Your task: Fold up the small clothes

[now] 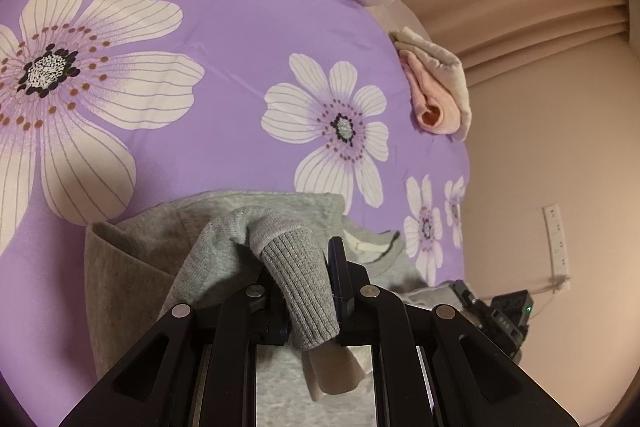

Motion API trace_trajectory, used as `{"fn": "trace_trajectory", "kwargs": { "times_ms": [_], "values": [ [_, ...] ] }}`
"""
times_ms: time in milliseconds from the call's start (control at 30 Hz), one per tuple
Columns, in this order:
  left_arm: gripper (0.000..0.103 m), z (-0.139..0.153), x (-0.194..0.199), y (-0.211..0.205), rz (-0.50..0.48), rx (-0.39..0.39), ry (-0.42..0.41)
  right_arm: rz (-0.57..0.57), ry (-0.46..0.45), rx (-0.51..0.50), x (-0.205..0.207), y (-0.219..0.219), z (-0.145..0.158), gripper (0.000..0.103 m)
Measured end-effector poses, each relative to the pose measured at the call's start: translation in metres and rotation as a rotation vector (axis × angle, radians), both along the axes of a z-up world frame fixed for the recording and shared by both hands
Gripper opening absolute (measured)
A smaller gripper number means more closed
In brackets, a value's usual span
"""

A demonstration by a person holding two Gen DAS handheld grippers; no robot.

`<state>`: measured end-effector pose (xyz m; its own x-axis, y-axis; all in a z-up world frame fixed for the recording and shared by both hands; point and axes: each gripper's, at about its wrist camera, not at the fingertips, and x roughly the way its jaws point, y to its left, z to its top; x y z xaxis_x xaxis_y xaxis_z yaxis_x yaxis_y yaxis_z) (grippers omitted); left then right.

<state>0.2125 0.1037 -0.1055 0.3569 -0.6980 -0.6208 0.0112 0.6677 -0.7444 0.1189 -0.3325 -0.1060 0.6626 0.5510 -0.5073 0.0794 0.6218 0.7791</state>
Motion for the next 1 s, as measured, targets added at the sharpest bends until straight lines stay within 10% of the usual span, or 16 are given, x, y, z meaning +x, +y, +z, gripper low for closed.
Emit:
{"fn": "trace_trajectory", "kwargs": {
  "times_ms": [1000],
  "values": [
    [0.009, -0.017, 0.005, -0.01, -0.014, 0.195, 0.02, -0.009, 0.109, -0.003, 0.021, -0.012, -0.028, 0.014]
  ]
}}
